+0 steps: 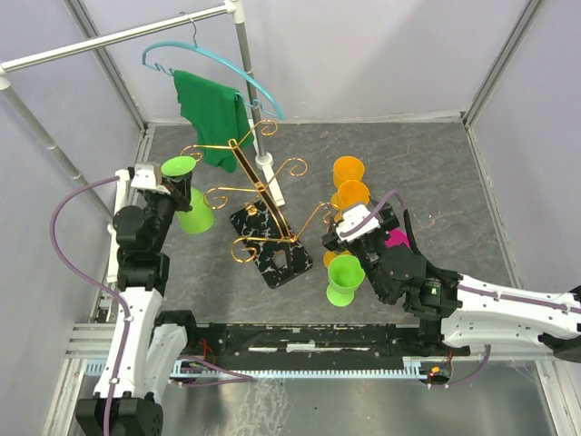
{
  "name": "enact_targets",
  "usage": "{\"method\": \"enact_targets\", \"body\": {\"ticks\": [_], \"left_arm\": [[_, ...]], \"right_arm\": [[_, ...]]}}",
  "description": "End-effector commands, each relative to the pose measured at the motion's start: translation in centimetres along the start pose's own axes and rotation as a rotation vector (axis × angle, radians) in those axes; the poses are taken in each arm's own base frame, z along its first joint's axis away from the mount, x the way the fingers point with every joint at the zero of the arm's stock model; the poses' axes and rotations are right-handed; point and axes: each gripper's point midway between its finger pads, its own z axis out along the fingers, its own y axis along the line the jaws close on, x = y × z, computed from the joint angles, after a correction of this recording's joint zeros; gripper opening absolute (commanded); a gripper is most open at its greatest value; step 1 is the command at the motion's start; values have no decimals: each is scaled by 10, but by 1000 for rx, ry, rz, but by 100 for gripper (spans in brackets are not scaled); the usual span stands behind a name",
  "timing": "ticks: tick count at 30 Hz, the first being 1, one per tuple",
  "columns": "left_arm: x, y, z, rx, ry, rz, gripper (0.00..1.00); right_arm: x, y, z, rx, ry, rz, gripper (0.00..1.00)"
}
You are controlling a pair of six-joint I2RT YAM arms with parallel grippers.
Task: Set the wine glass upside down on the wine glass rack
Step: Turn the wine glass upside down at the wine rack.
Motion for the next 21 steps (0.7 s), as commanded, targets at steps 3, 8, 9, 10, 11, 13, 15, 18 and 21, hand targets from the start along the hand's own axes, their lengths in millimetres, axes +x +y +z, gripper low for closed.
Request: {"method": "enact_targets", "body": {"ticks": [3, 8, 9, 10, 11, 13, 15, 18, 21], "left_arm": [[-11, -12, -6, 63, -184, -54, 3], [-4, -19, -15, 102, -269, -77, 3], [-4, -20, -16, 113, -286, -80, 3], [-2, -22, -18, 125, -296, -79, 3], [-3, -23, -19, 130, -310, -76, 3], [-6, -26, -21, 145, -336, -64, 3], [-11, -29, -24, 161, -363, -50, 3], [-16, -32, -26, 174, -385, -35, 3], [-20, -34, -27, 191, -404, -24, 3]], "right_arm": [[12, 2, -4, -21, 20, -36, 100], [14, -4, -9, -28, 6, -18, 100], [14, -6, -10, -28, 3, -17, 100], [14, -7, -11, -28, 1, -18, 100], [14, -9, -12, -26, 0, -19, 100], [16, -11, -14, -25, -3, -23, 100], [18, -13, -14, -18, -5, -27, 100], [19, -13, -13, -12, -5, -34, 100], [19, -10, -12, -14, -1, -44, 100]]}}
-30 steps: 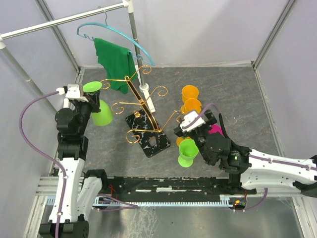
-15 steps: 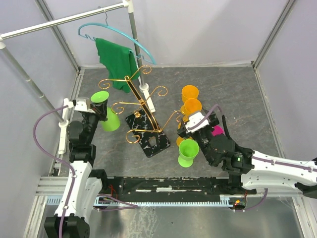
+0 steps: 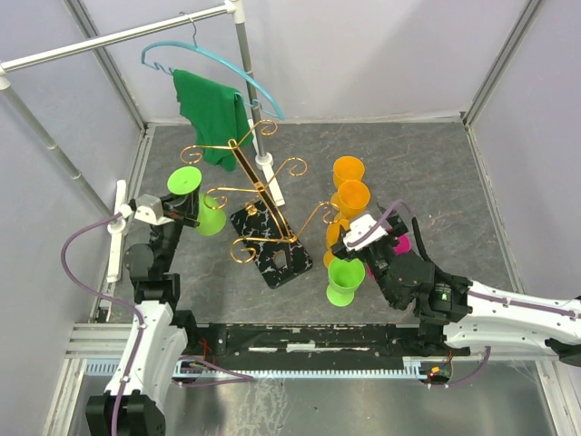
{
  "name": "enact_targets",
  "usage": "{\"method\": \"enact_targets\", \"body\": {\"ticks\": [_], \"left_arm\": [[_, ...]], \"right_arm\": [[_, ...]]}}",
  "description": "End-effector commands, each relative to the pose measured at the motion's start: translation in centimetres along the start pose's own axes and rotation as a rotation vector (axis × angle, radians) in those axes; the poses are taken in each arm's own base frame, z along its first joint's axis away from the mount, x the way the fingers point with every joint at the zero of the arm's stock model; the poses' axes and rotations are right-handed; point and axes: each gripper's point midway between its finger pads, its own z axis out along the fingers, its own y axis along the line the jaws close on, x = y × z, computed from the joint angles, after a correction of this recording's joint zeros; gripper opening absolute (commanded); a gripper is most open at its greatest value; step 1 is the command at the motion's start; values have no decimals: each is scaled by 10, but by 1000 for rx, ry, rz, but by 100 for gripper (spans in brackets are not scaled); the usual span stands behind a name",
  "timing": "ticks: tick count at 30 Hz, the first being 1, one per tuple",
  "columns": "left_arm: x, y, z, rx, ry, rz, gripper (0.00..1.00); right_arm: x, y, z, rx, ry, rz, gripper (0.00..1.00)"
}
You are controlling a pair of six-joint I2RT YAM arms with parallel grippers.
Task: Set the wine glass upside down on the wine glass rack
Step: Turn the wine glass upside down at the wine rack.
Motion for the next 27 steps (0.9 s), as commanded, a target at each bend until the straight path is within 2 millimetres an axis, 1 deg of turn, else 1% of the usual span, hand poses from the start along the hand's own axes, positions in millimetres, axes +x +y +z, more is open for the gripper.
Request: {"method": "enact_targets", "body": {"ticks": [1, 5, 6, 7, 11, 21, 27], "left_arm": [[-34, -15, 3, 73, -130, 29, 3], [-28, -15, 7, 88, -114, 31, 3], [-25, -15, 9, 89, -108, 29, 3], [-17, -11, 11, 82, -96, 26, 3], [-8, -8, 15, 81, -83, 30, 3], [5, -1, 22, 68, -73, 57, 3], [15, 4, 31, 70, -53, 70, 3]], "right_arm": [[-7, -1, 2, 8, -16, 11, 100], [-8, 4, 5, 3, -8, -2, 100], [-9, 5, 5, 3, -7, -2, 100], [-8, 7, 7, -1, -3, -7, 100], [-9, 11, 9, -10, 4, -18, 100], [-9, 16, 12, -14, 11, -42, 100], [-8, 18, 14, -7, 18, -55, 100]]}}
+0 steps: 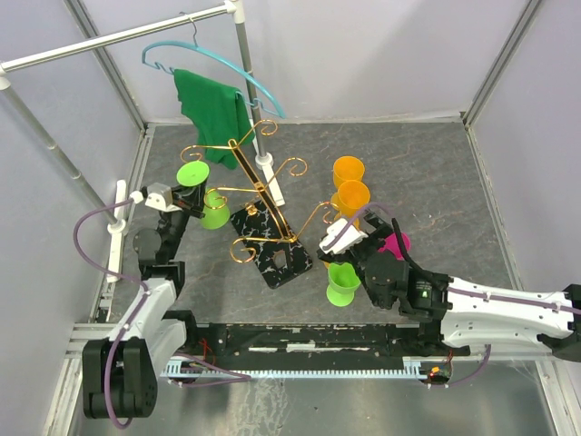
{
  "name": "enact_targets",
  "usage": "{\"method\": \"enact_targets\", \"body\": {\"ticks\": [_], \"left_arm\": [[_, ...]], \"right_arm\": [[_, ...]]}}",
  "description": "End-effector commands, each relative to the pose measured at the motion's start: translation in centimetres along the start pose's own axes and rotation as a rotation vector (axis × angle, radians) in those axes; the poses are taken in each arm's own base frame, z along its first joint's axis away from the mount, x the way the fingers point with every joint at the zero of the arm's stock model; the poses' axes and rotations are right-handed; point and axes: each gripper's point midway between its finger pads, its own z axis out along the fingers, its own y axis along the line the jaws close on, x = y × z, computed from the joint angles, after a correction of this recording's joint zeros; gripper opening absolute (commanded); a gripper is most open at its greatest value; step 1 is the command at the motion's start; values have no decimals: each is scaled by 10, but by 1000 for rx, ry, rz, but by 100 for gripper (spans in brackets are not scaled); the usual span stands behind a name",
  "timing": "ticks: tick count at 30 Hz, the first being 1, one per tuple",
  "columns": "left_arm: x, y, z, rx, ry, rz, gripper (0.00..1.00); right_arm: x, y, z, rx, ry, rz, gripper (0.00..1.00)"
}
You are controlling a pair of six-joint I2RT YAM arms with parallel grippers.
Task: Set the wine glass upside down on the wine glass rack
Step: Turn the wine glass upside down at the wine rack.
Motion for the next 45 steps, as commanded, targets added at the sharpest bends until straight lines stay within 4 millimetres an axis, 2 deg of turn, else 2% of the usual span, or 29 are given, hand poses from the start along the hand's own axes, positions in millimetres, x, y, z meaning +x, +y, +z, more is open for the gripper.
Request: {"method": "enact_targets", "body": {"ticks": [1, 9, 16, 21, 25, 35, 45], "left_arm": [[-16, -3, 9, 33, -73, 70, 3], [-18, 1, 22, 42, -101, 88, 3], [-21, -1, 24, 54, -117, 99, 3], [-14, 3, 31, 55, -100, 91, 3], [-11, 3, 37, 66, -106, 78, 7], [-11, 1, 55, 96, -125, 72, 9], [6, 9, 66, 83, -100, 67, 19]], "right_arm": [[-24, -10, 1, 23, -43, 58, 100], [-27, -2, 8, 20, -31, 27, 100], [-25, 5, 14, 31, -12, -8, 100], [-30, 8, 16, 22, -18, 5, 100], [-30, 10, 16, 19, -15, 9, 100], [-27, 14, 19, 19, -2, -5, 100], [-26, 20, 22, 16, 5, -21, 100]]}}
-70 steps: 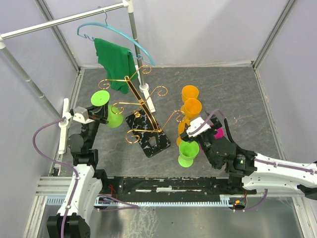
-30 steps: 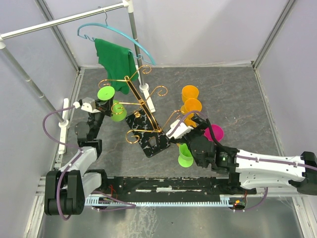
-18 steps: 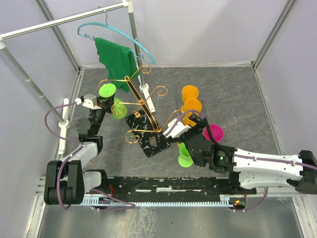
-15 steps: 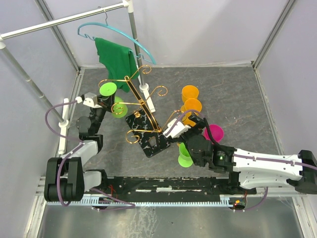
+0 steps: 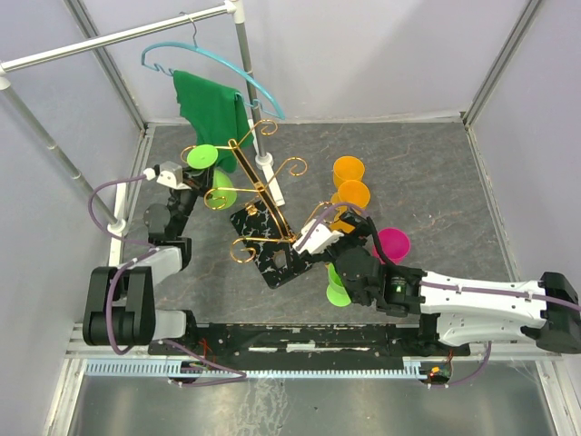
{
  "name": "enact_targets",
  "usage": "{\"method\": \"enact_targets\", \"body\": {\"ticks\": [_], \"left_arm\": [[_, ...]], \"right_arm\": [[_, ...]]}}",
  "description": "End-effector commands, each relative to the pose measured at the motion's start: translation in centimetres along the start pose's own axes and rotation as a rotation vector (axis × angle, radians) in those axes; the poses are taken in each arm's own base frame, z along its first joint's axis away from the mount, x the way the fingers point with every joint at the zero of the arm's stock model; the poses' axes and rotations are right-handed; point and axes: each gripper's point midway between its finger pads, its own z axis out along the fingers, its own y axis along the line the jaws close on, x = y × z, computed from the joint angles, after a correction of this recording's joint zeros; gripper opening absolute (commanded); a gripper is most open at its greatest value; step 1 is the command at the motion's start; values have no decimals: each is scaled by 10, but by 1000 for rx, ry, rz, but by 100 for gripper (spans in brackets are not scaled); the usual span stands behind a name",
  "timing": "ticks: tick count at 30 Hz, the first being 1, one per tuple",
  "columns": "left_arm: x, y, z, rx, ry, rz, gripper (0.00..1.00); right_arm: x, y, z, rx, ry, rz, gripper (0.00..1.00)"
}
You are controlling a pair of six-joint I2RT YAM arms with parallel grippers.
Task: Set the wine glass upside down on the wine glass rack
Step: Turn the wine glass upside down at the wine rack.
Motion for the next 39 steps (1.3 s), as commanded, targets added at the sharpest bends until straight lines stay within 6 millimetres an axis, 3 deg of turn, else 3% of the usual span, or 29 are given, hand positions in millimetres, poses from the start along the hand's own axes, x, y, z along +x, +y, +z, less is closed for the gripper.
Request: {"method": "enact_targets", "body": {"ticks": [1, 9, 18, 28, 39], "left_arm": [[-27, -1, 14, 26, -104, 73, 19], [-26, 6, 21, 3, -126, 66, 22], [-24, 22, 23, -73, -137, 76, 36], [-29, 34, 23, -139, -177, 78, 36], [-37, 45, 8, -224, -197, 119, 38]], "right_arm": [[-23, -12, 1, 32, -39, 82, 100], [-22, -7, 4, 29, -32, 66, 100], [-24, -3, 7, 26, -29, 59, 100], [-21, 0, 8, 23, -19, 40, 100], [-17, 3, 10, 23, -6, 24, 100]]}}
